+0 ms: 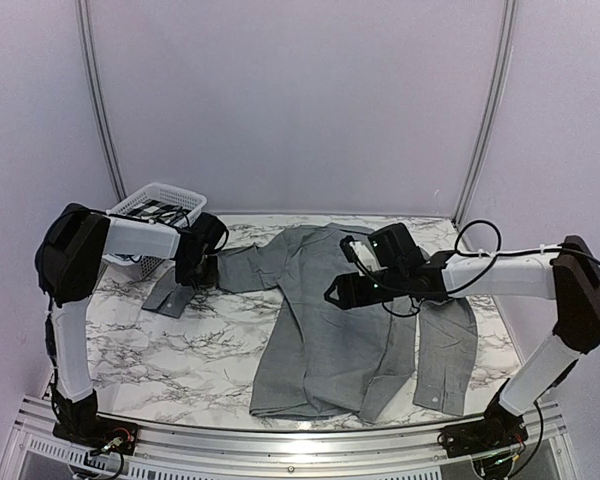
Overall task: Fold and stack the long sleeve shirts
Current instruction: Flatten out the crumpled shirt at the center of the board.
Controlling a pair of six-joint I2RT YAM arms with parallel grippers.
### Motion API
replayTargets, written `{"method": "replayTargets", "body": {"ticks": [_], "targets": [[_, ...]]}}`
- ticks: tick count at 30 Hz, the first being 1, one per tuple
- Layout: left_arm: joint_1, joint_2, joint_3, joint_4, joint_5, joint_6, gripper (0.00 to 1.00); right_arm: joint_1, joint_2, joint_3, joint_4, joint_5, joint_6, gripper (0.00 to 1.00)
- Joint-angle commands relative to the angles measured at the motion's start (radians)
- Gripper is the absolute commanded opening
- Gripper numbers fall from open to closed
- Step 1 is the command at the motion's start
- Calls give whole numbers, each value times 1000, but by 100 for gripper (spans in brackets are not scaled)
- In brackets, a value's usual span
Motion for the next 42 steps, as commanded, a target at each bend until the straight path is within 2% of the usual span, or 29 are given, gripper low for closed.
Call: {"method": "replayTargets", "body": {"ticks": [1, 8, 13, 17, 22, 29, 34, 42], "targets": [[10, 29, 91, -76, 48, 72, 37, 27, -59, -55, 3, 16, 28, 66], [-77, -114, 77, -83, 95, 55, 50, 52, -83, -110, 12, 30, 53, 65], [-183, -208, 26, -74, 170, -52, 53, 52, -106, -145, -2, 94, 69, 62], [-296, -207, 23, -27, 221, -157, 54, 52, -127, -182, 4, 143, 95, 61], [-414, -156, 22, 31, 235, -278, 54, 52, -142, -197, -1, 170, 114, 61], [-507, -55, 54, 78, 225, -364, 54, 52, -152, -207, 0, 214, 125, 61], [-540, -7, 57, 95, 199, -415, 47, 52, -146, -209, 9, 217, 127, 61], [-554, 33, 76, 142, 204, -410, 38, 52, -127, -204, 17, 225, 129, 61]]}}
